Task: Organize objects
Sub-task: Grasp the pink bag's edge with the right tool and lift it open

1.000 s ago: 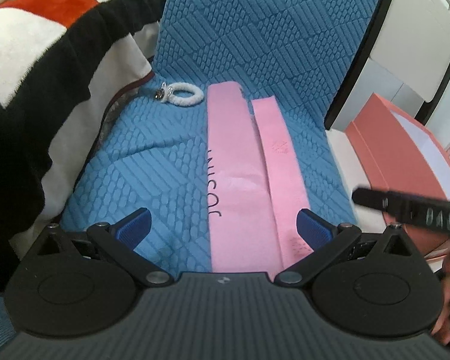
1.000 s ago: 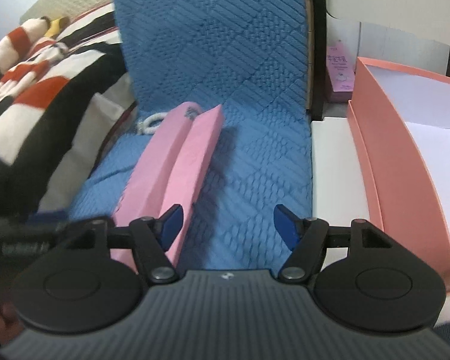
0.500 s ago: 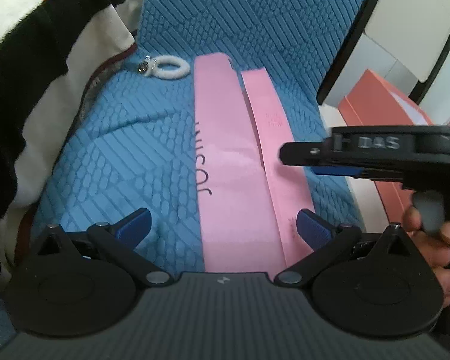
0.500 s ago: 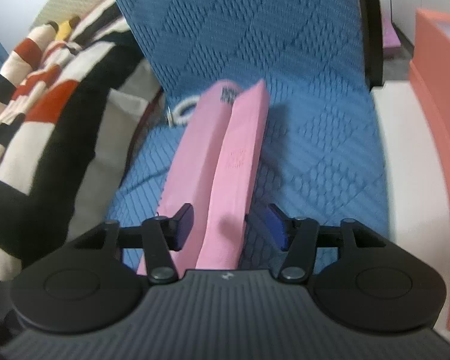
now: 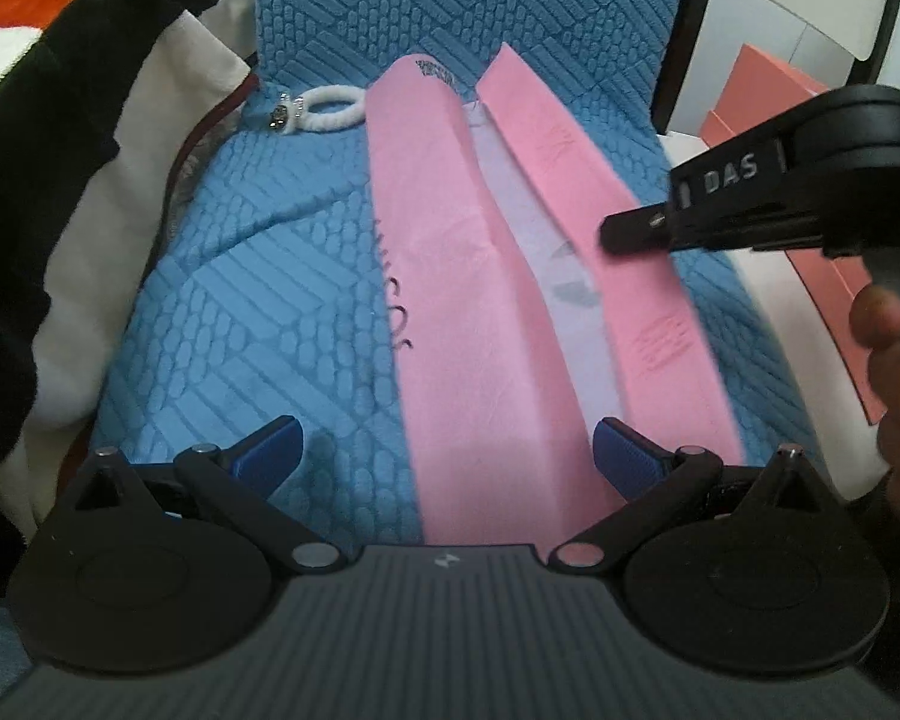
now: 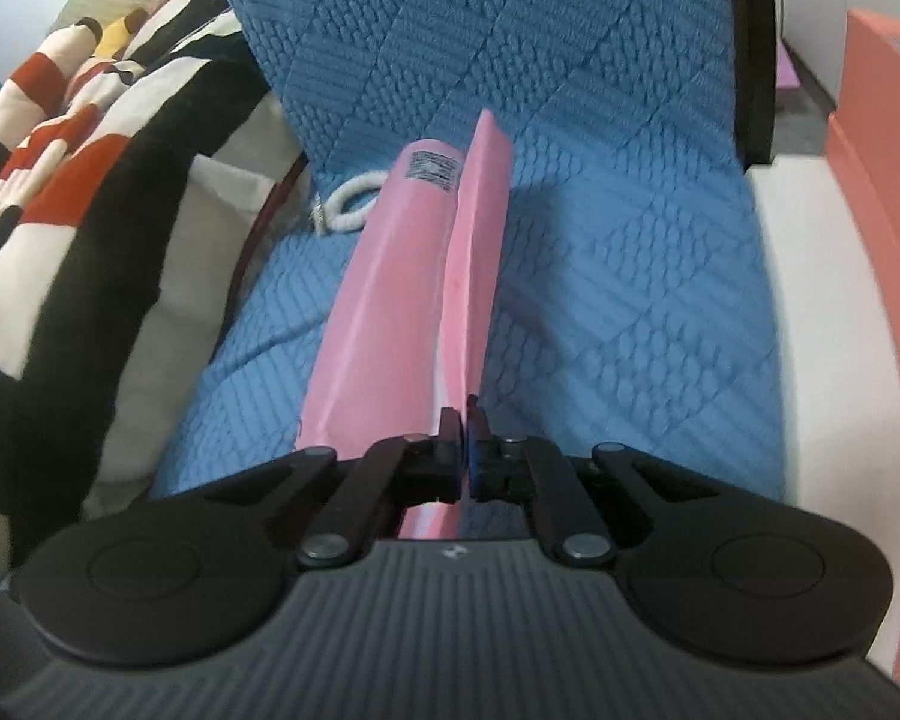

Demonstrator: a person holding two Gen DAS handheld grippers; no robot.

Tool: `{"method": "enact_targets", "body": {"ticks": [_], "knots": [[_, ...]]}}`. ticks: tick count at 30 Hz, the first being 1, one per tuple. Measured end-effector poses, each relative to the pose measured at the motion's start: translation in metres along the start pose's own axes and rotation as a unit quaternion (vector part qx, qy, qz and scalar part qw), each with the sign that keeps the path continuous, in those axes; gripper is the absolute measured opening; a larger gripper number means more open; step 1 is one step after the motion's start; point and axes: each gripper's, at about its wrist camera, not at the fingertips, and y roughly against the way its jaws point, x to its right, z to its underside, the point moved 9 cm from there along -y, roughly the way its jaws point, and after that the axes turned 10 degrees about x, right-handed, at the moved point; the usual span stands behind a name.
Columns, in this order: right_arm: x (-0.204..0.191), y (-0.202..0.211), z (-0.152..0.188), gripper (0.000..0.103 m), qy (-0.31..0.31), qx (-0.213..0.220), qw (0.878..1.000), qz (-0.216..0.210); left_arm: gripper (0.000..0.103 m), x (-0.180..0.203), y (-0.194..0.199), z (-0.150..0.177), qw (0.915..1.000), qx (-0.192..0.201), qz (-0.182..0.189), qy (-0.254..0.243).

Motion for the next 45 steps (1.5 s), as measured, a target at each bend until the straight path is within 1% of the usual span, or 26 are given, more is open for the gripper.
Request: {"method": "enact_targets", "body": {"ticks": [2,6,10,12,14,16,17,20,22,25,27,29,34,35,36,38,39,40,41,42,44,45], "knots": [[0.007,0.0,-0.005,0.004,-0.001,0.007,1.0,0.01,0.103,-0.003,-0.001,0.0,0.9999,-0.001,-0.01,-0.001],[0.021,0.005,-0.012,0.004,0.015,0.028,0.999,0.042,0.103,-0.008,-0.002,-0.002,0.9996,0.0,-0.028,-0.001],[0.037,0.01,-0.009,0.004,0.036,0.031,0.995,0.089,0.103,-0.009,-0.005,-0.001,0.9993,-0.005,-0.036,-0.008],[0.045,0.011,-0.005,0.005,0.041,0.028,0.993,0.103,0.103,-0.008,-0.007,-0.001,0.999,-0.005,-0.041,-0.015],[0.049,0.007,0.001,0.006,0.037,0.017,0.993,0.107,0.103,-0.007,-0.011,0.001,0.9986,-0.009,-0.048,-0.023],[0.055,0.002,0.008,0.009,0.031,0.002,0.993,0.112,0.103,-0.008,-0.013,0.002,0.998,-0.01,-0.055,-0.028],[0.056,0.002,0.01,0.01,0.027,0.002,0.993,0.116,0.103,-0.009,-0.013,0.002,0.9979,-0.011,-0.058,-0.027],[0.057,0.004,0.013,0.011,0.016,0.01,0.994,0.108,0.103,-0.011,-0.011,0.001,0.9983,-0.008,-0.056,-0.014],[0.059,0.004,0.015,0.01,0.01,0.01,0.994,0.105,0.103,-0.011,-0.007,-0.003,0.9991,0.002,-0.043,0.0],[0.061,0.006,0.016,0.009,-0.008,0.01,0.995,0.096,0.103,-0.008,0.003,-0.013,0.9993,0.025,-0.011,0.027],[0.061,0.006,0.016,0.009,-0.014,0.009,0.996,0.092,0.103,-0.004,0.012,-0.016,0.998,0.034,0.022,0.048],[0.061,0.006,0.016,0.009,-0.011,0.007,0.996,0.091,0.103,0.001,0.02,-0.019,0.9959,0.038,0.047,0.067],[0.062,0.004,0.015,0.009,-0.023,0.007,0.996,0.086,0.103,0.019,0.046,-0.022,0.9915,0.054,0.09,0.078],[0.062,0.004,0.015,0.009,-0.025,0.007,0.996,0.085,0.102,0.021,0.052,-0.021,0.9903,0.055,0.097,0.083],[0.062,0.003,0.016,0.009,-0.024,0.007,0.996,0.085,0.1,0.022,0.058,-0.02,0.9893,0.056,0.102,0.088],[0.061,0.004,0.016,0.009,-0.024,0.006,0.996,0.084,0.09,0.024,0.072,-0.018,0.9885,0.057,0.107,0.091],[0.061,0.004,0.016,0.008,-0.026,0.006,0.996,0.084,0.087,0.026,0.079,-0.016,0.9882,0.058,0.109,0.091],[0.061,0.003,0.016,0.008,-0.027,0.006,0.996,0.083,0.081,0.027,0.086,-0.015,0.9876,0.06,0.112,0.092],[0.062,0.003,0.017,0.008,-0.029,0.006,0.996,0.082,0.073,0.028,0.093,-0.012,0.9871,0.059,0.114,0.095],[0.062,0.004,0.017,0.009,-0.031,0.005,0.996,0.082,0.068,0.029,0.098,-0.009,0.9868,0.054,0.116,0.099],[0.062,0.004,0.018,0.009,-0.03,0.005,0.996,0.082,0.047,0.032,0.109,0.0,0.9859,0.045,0.123,0.104],[0.062,0.003,0.018,0.009,-0.028,0.005,0.996,0.083,0.042,0.035,0.113,0.006,0.9851,0.038,0.128,0.108]]}}
